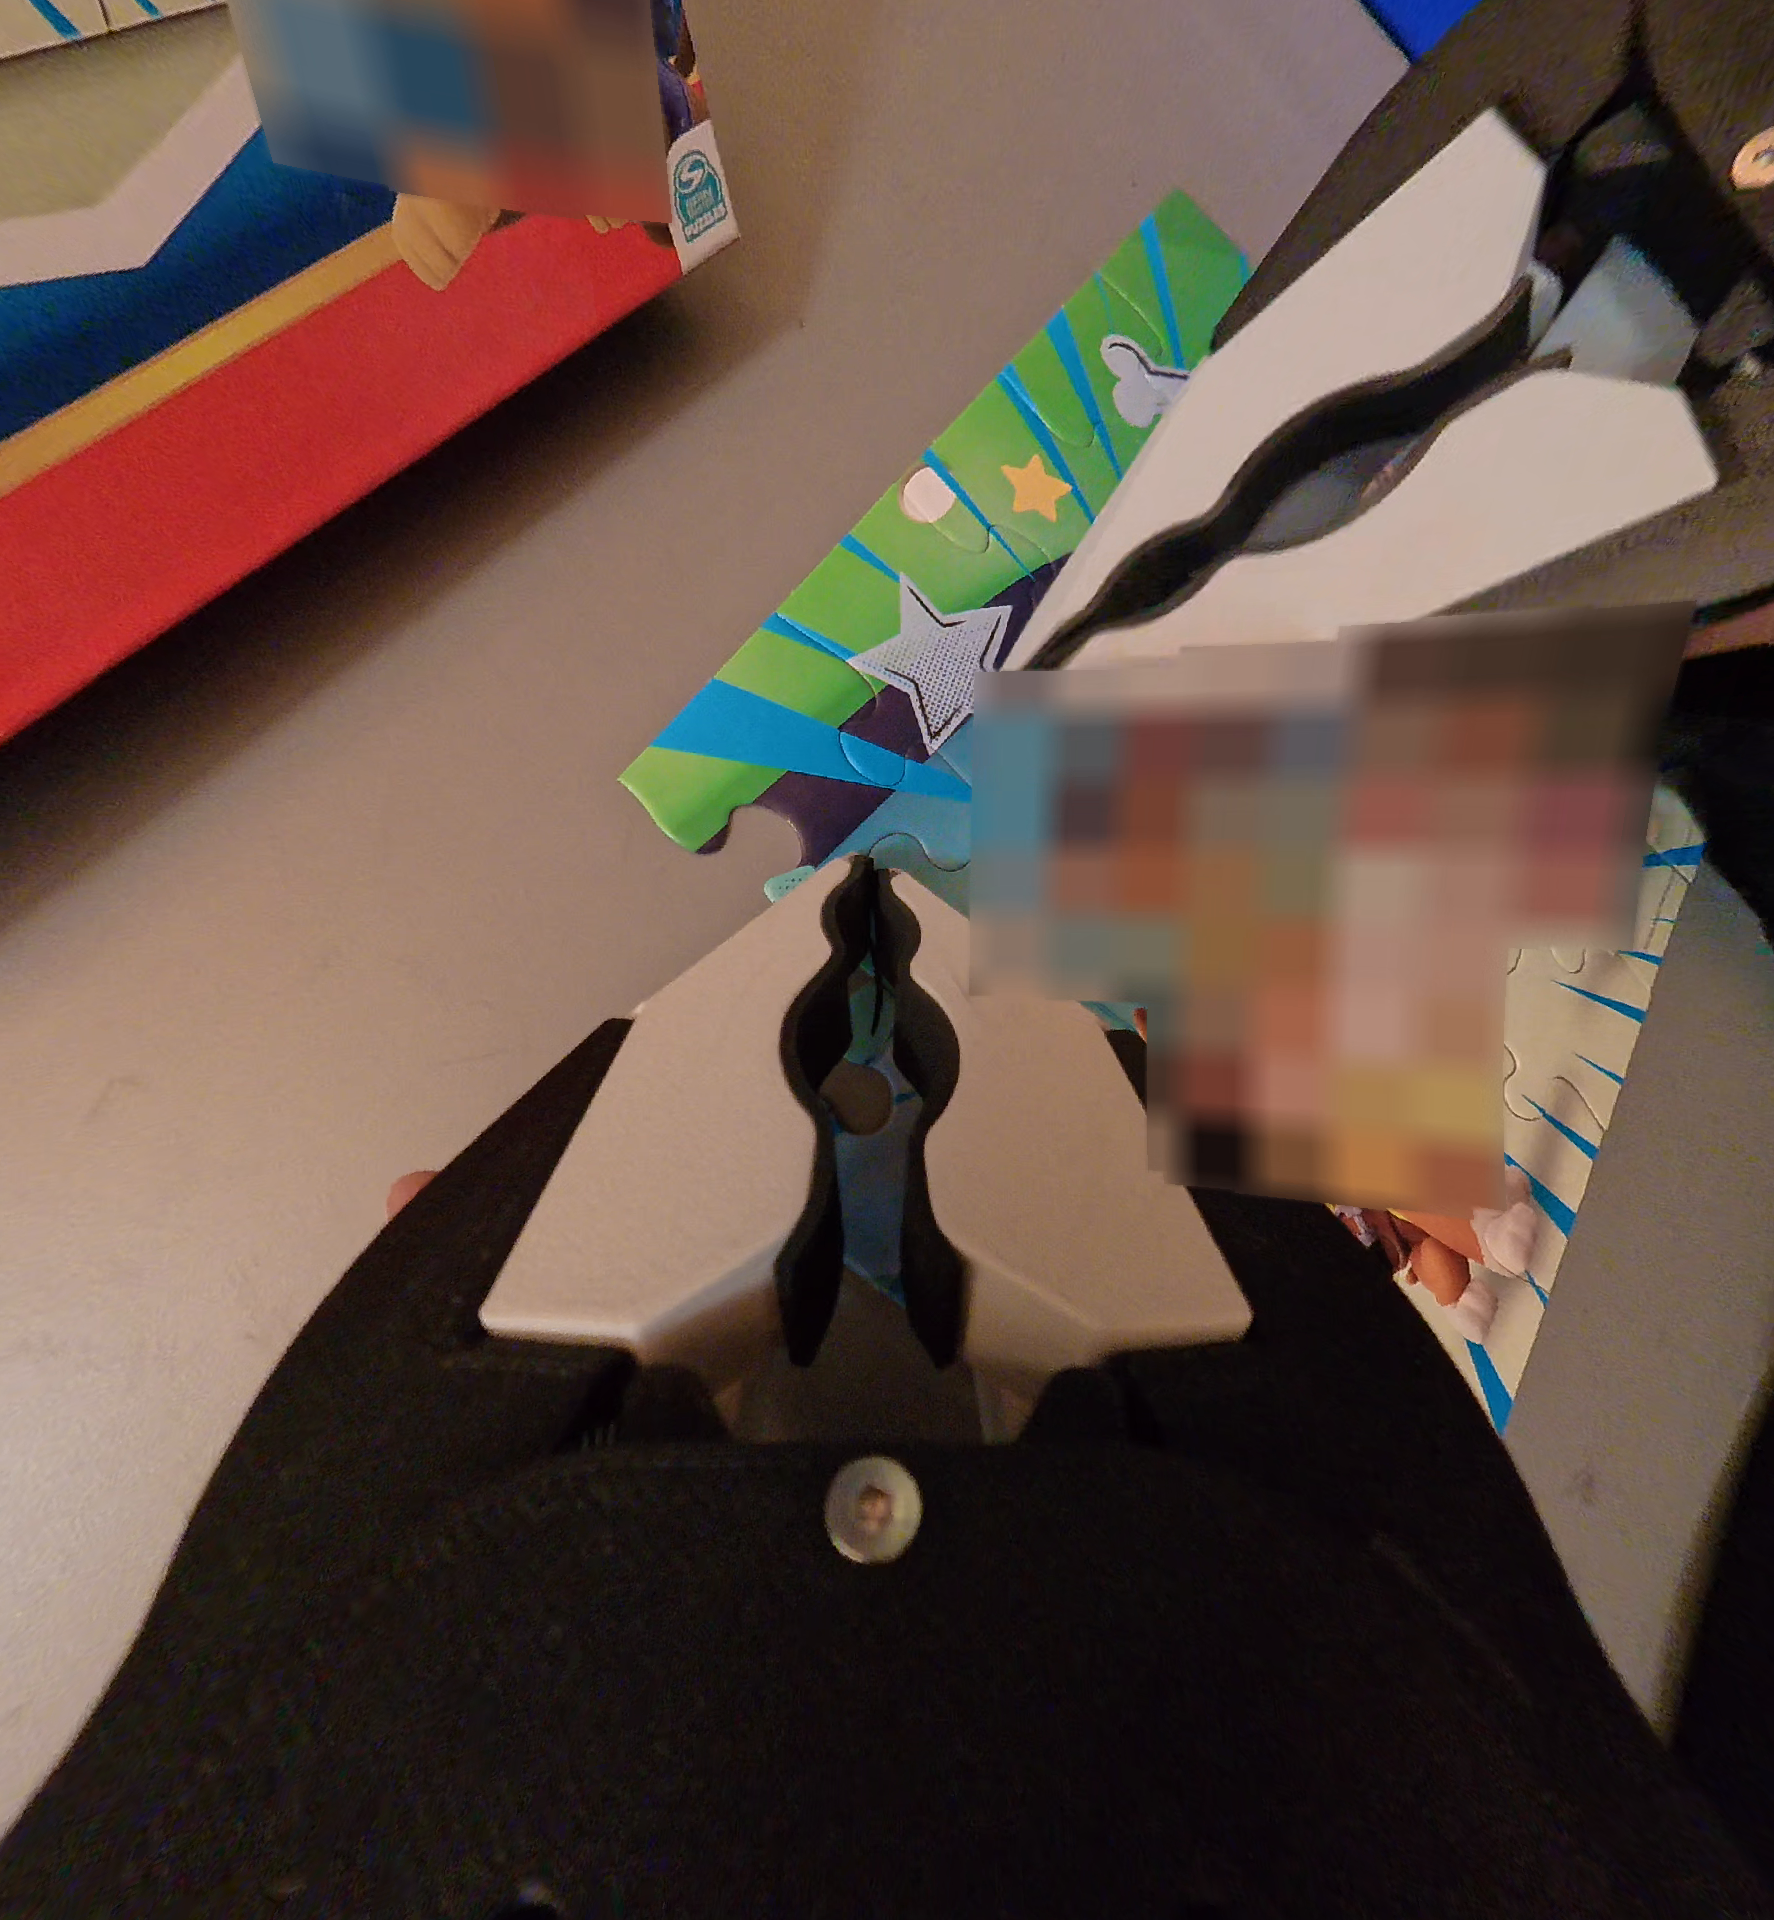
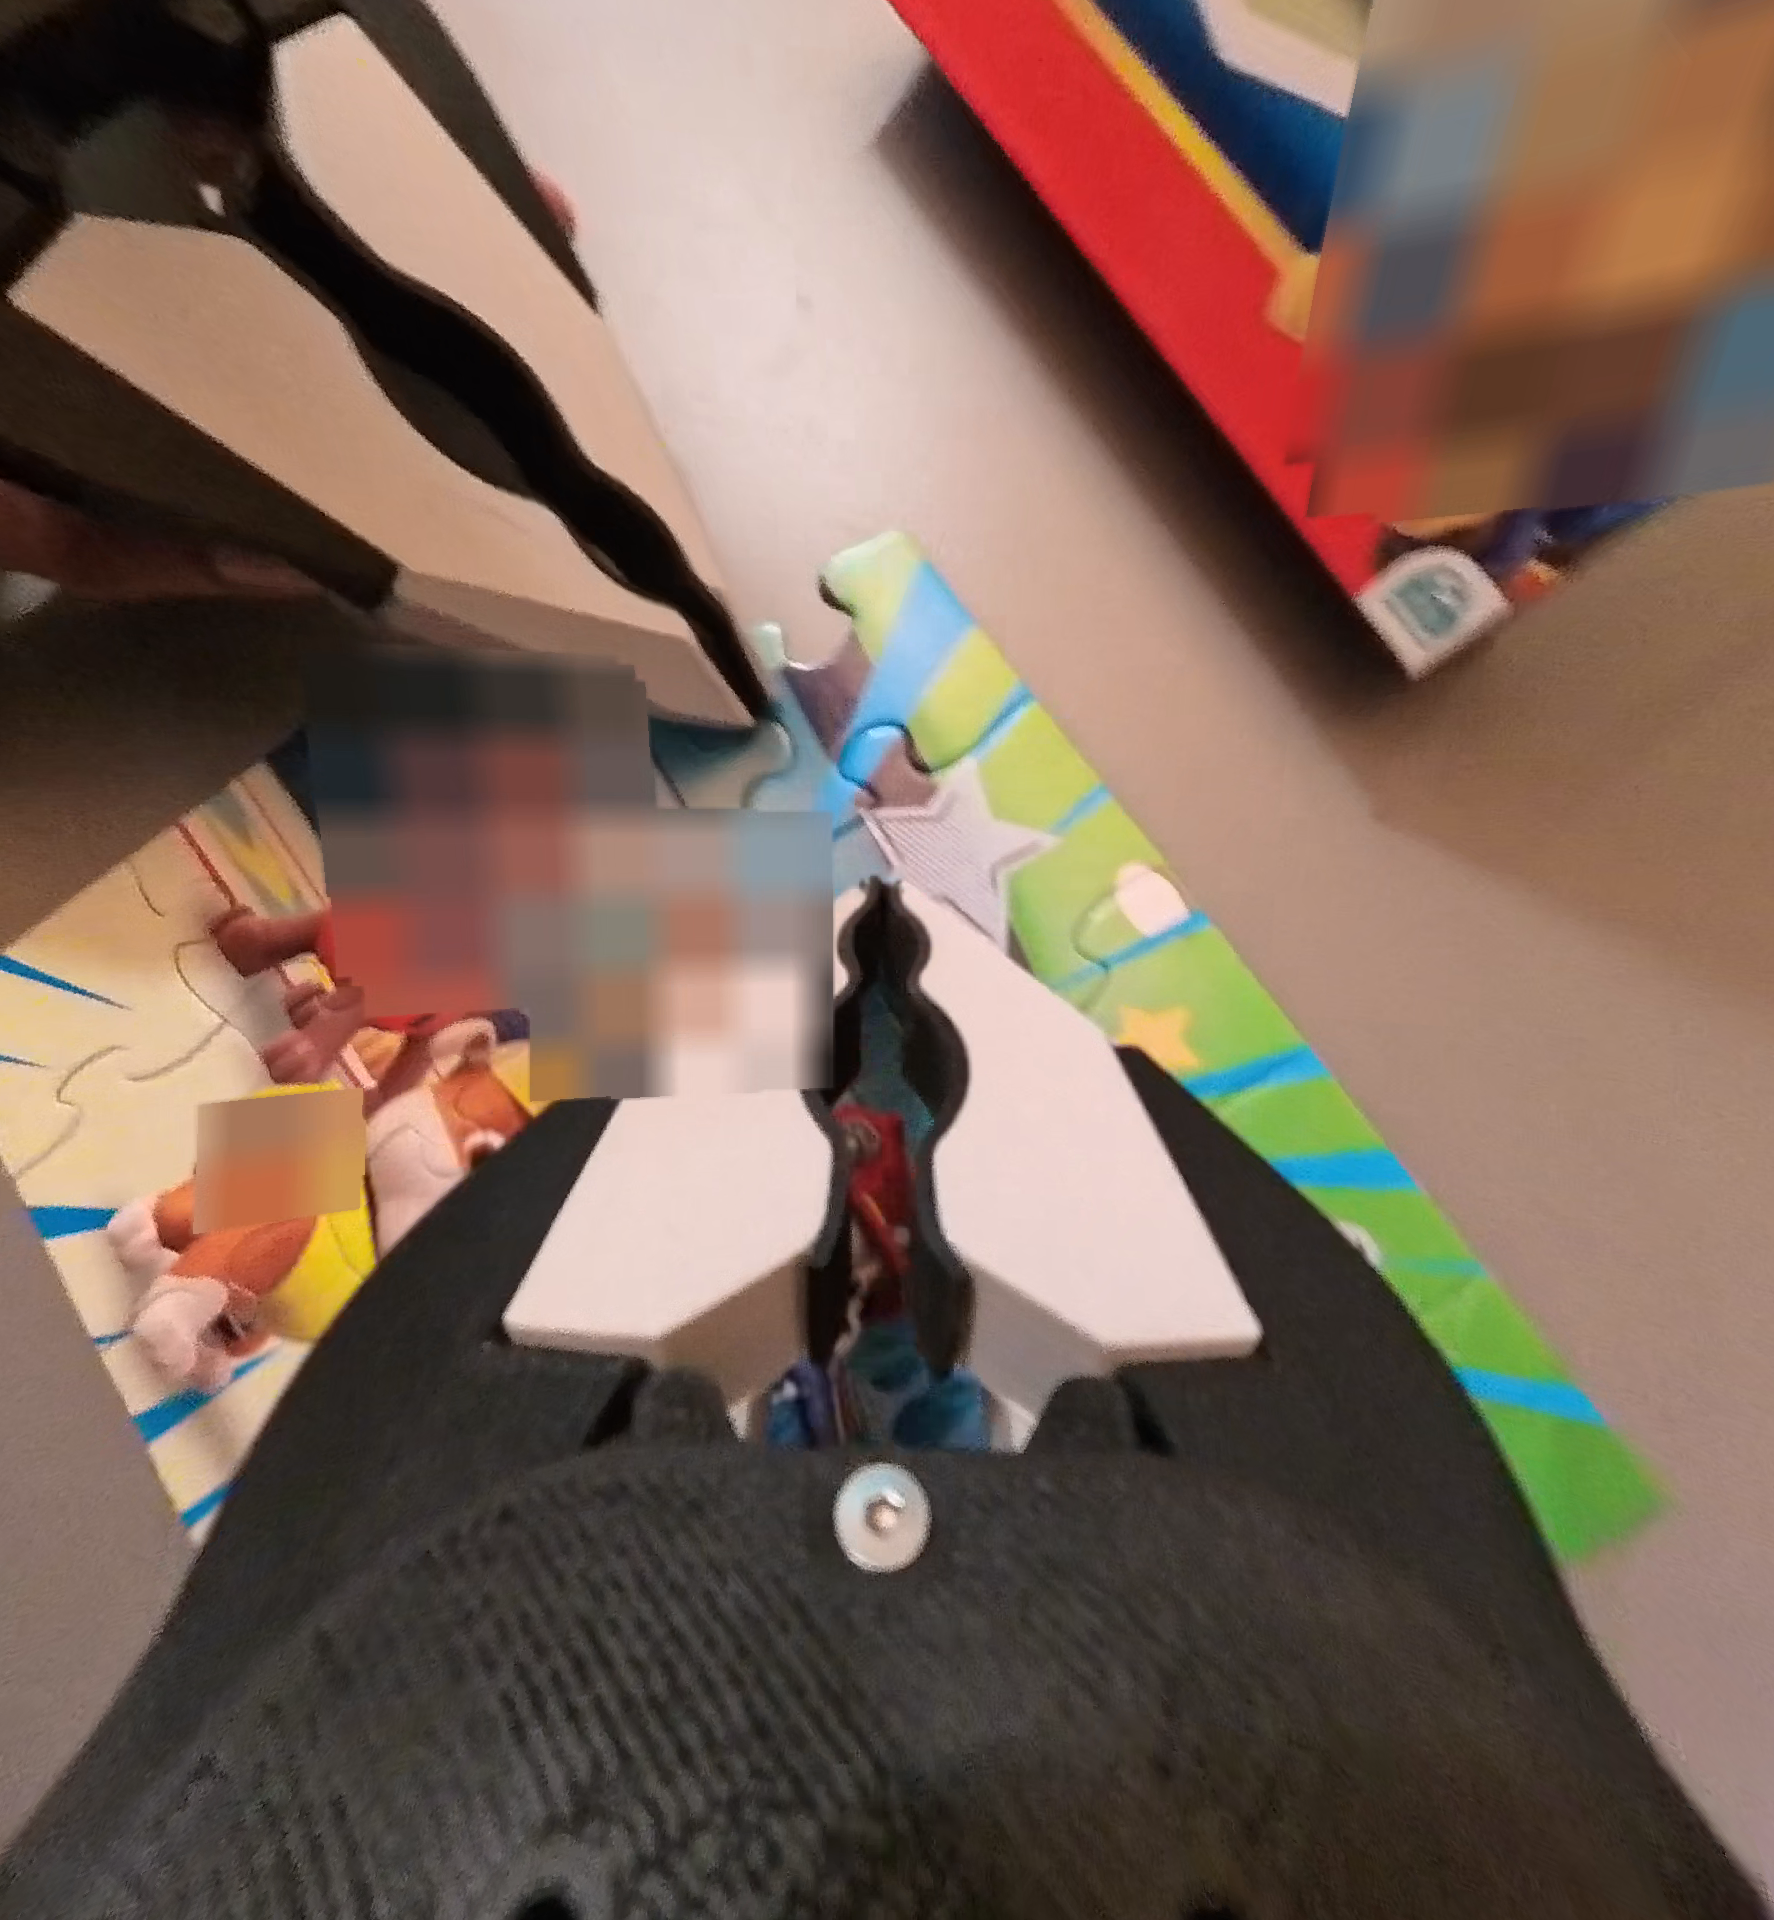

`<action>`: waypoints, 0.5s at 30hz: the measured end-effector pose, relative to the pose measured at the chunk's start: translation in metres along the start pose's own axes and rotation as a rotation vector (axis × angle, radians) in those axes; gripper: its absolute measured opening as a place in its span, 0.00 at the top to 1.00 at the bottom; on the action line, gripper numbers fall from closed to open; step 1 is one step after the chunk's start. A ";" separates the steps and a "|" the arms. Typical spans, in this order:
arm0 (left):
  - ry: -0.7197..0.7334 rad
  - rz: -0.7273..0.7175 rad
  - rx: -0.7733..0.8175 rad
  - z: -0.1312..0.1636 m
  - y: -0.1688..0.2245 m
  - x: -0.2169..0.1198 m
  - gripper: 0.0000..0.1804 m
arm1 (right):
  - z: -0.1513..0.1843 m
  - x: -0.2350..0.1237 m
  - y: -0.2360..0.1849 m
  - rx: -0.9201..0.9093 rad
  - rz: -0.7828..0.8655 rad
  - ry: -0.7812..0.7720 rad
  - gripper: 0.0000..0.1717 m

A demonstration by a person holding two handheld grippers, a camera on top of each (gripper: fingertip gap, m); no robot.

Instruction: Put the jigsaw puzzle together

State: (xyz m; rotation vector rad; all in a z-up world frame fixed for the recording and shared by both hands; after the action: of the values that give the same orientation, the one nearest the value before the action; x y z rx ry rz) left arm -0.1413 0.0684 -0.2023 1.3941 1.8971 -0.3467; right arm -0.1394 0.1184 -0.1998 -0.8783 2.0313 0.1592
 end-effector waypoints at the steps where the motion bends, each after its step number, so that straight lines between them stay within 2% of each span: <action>1: 0.001 0.001 -0.001 0.000 0.000 0.000 1.00 | 0.003 -0.003 0.004 0.013 0.008 -0.005 1.00; 4: 0.003 0.006 -0.004 0.000 0.000 0.000 1.00 | 0.005 -0.009 0.015 0.039 0.033 0.011 1.00; 8: 0.021 -0.031 0.017 -0.002 -0.002 -0.001 1.00 | -0.010 -0.003 0.009 0.028 0.024 0.102 1.00; 12: 0.031 -0.112 0.062 -0.007 -0.009 -0.003 1.00 | -0.013 0.006 0.015 -0.086 0.175 0.079 1.00; 15: 0.021 -0.099 0.047 -0.004 -0.008 0.000 1.00 | -0.023 0.009 0.010 -0.086 0.164 0.112 1.00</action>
State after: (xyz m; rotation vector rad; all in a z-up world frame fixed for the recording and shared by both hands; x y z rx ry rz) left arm -0.1506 0.0679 -0.2012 1.3412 1.9919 -0.4284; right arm -0.1642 0.1112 -0.1954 -0.7874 2.2160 0.2956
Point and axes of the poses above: each gripper's, where its closed fingertips meet, x out along the fingers, z out of its underside, y = z × x across the jaws, the point moved 1 cm from there along -x, back along the fingers, and after that the axes turned 9 degrees about x, right-handed, at the moved point
